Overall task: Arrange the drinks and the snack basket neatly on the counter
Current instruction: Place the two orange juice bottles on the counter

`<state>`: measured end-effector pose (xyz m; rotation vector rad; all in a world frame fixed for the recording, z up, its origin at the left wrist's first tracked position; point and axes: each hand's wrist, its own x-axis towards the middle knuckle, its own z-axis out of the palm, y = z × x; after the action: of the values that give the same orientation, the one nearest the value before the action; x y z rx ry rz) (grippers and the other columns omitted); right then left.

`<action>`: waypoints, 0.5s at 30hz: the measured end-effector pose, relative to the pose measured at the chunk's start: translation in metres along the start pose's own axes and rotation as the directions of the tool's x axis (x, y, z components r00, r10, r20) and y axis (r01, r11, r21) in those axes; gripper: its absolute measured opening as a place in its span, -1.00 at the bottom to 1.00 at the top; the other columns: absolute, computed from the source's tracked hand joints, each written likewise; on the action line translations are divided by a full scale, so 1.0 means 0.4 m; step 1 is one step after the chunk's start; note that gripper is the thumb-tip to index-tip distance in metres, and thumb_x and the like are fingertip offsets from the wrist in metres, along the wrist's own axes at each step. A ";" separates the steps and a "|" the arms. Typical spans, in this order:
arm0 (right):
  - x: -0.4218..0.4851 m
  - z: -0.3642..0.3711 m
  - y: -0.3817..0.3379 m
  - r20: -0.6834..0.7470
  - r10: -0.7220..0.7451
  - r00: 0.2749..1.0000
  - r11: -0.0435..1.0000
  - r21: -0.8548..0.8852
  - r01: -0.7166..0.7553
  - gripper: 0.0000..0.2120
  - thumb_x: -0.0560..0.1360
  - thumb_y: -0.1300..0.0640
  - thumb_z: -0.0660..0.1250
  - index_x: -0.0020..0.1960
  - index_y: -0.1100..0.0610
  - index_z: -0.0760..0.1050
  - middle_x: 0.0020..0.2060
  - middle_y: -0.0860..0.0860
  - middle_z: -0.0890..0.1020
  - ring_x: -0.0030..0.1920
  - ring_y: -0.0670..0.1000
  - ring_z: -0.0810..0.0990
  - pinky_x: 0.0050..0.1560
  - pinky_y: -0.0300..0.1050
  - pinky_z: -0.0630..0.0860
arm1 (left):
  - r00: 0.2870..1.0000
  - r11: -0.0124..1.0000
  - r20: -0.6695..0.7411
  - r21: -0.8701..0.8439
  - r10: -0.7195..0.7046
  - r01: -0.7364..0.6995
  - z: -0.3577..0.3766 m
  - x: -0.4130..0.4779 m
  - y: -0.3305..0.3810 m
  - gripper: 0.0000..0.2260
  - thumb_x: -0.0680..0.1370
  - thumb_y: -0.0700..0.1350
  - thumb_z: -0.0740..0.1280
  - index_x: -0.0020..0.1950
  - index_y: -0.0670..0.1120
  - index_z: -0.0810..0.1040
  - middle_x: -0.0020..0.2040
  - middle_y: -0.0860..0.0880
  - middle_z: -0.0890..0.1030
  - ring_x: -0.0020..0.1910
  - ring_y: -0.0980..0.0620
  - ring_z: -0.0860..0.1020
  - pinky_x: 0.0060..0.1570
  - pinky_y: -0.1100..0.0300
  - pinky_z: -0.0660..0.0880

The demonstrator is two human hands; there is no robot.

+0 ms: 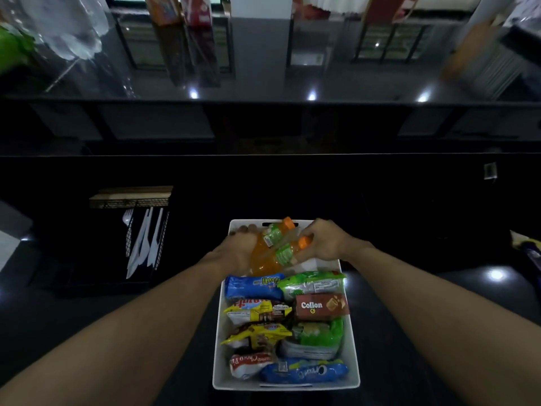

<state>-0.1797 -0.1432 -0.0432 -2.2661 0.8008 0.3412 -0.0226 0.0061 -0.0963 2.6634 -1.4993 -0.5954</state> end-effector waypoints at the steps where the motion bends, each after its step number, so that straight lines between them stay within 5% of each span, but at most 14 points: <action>1: -0.012 -0.006 -0.013 -0.016 -0.025 1.000 1.000 0.014 0.025 -0.63 0.38 0.06 0.62 -0.02 0.34 0.64 -0.20 0.14 0.62 -0.10 0.14 0.59 -0.05 0.00 0.53 | 0.999 1.000 -0.029 -0.002 0.017 -0.017 -0.013 -0.014 -0.001 -0.46 0.53 -0.16 0.40 0.41 -0.11 0.22 0.29 -0.14 0.39 0.21 -0.12 0.45 0.10 0.15 0.42; 5: -0.060 -0.023 -0.059 -0.085 -0.104 0.991 0.993 0.051 0.108 -0.60 0.39 0.05 0.61 -0.07 0.39 0.64 -0.08 0.33 0.66 -0.01 0.27 0.63 0.05 0.16 0.56 | 0.989 0.992 -0.129 -0.093 0.073 -0.085 -0.072 -0.068 -0.014 -0.49 0.58 -0.16 0.36 0.47 -0.10 0.25 0.34 -0.15 0.41 0.27 -0.16 0.47 0.20 0.00 0.45; 11: -0.129 -0.052 -0.119 -0.208 -0.137 0.968 0.957 0.224 0.184 -0.79 0.34 -0.02 0.64 -0.17 0.10 0.74 -0.23 -0.02 0.74 -0.16 -0.10 0.67 -0.09 -0.09 0.61 | 0.973 0.939 -0.217 -0.311 0.081 -0.147 -0.164 -0.147 -0.030 -0.61 0.53 -0.12 0.38 0.31 -0.02 0.36 0.15 -0.04 0.42 0.11 -0.08 0.50 0.12 -0.02 0.47; 15: -0.158 -0.078 -0.168 -0.313 -0.126 0.941 0.921 0.315 0.228 -0.69 0.38 -0.04 0.61 -0.26 0.21 0.69 -0.26 0.17 0.70 -0.19 0.11 0.70 -0.05 0.01 0.65 | 0.957 0.896 -0.268 -0.390 0.112 -0.214 -0.233 -0.196 -0.051 -0.57 0.51 -0.10 0.36 0.33 0.10 0.33 0.12 0.06 0.39 0.09 0.01 0.48 0.14 -0.02 0.48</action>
<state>-0.1856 -0.0987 0.0431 -2.0513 0.7225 -0.2100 -0.0106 0.0669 0.0103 2.1725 -1.3352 -0.4939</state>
